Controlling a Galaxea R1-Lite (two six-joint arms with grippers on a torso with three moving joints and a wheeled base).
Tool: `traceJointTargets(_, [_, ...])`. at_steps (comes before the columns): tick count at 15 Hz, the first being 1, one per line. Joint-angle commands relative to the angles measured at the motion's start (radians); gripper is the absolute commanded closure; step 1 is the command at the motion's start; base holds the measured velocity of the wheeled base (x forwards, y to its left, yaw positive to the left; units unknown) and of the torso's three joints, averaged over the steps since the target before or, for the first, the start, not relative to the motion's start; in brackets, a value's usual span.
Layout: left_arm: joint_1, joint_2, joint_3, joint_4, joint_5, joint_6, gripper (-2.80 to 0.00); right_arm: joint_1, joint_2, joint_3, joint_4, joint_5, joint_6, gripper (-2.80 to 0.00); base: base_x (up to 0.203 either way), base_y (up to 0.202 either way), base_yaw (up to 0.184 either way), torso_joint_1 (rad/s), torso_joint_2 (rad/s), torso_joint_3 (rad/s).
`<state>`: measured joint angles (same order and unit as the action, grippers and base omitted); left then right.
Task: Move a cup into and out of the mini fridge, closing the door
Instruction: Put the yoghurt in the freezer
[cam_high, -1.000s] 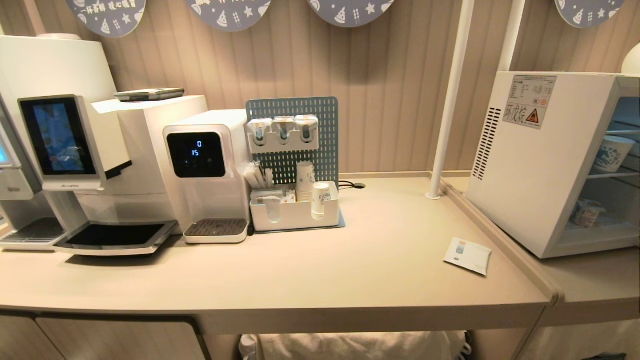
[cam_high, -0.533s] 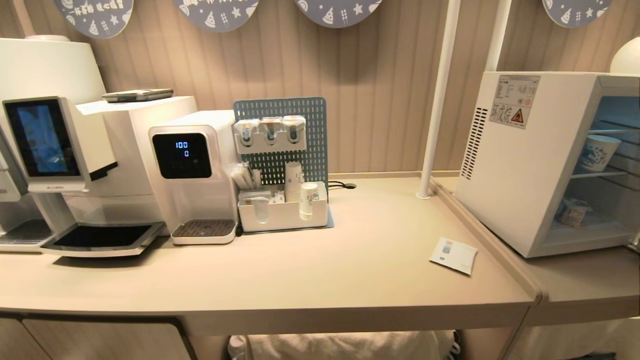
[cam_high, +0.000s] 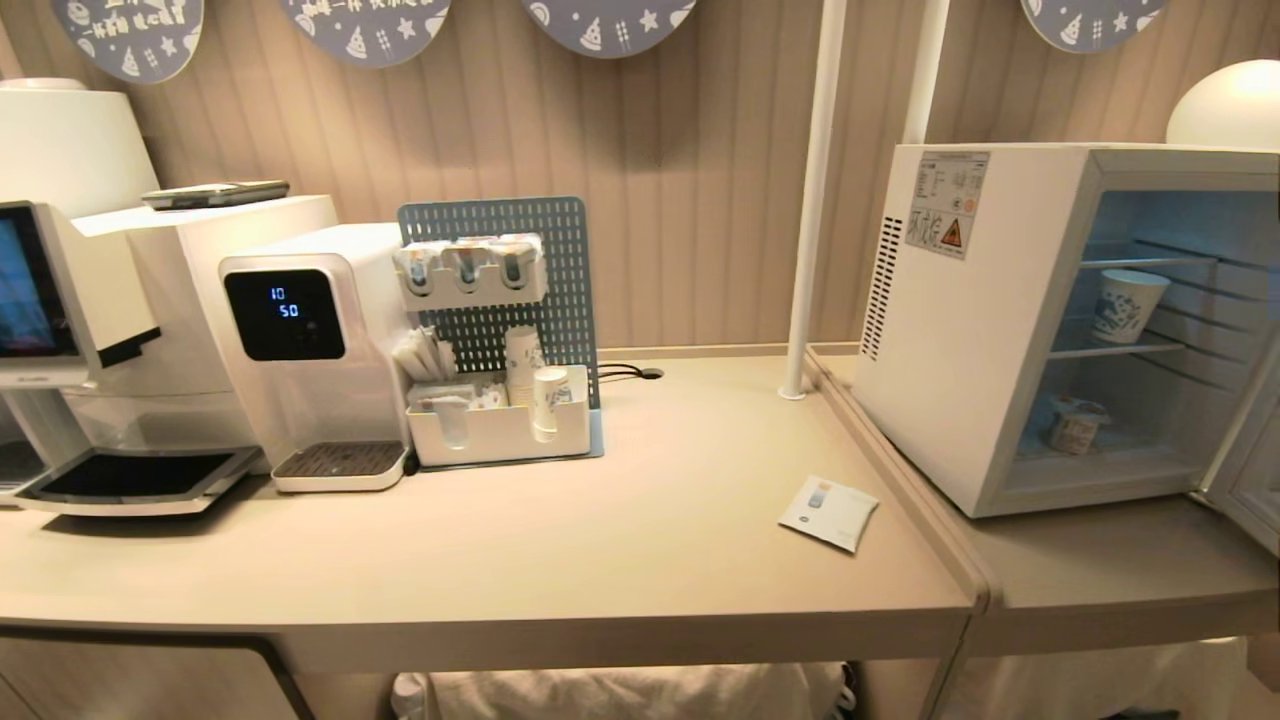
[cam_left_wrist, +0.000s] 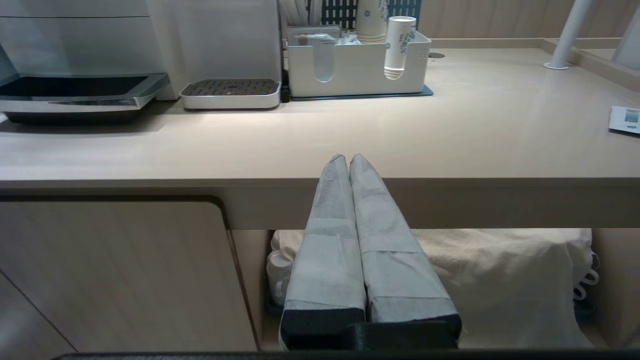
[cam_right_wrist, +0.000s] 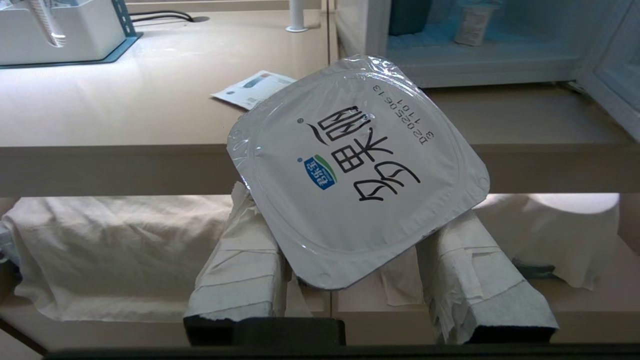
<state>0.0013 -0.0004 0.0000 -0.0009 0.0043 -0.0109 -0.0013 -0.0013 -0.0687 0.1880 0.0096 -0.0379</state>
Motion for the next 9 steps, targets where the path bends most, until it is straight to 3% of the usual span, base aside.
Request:
traceJointTargets(1, [0.000,0.000,0.003,-0.001,0.000,-0.001,0.00,0.000,0.000,0.000,0.000,0.000,0.000,0.00,0.000,-0.194,-0.005,0.002,0.00,0.002])
traceJointTargets(9, [0.000,0.000,0.002,-0.001,0.000,-0.001,0.00,0.000,0.000,0.000,0.001,0.000,0.000,0.00,0.000,-0.195,0.001,0.005,0.00,0.003])
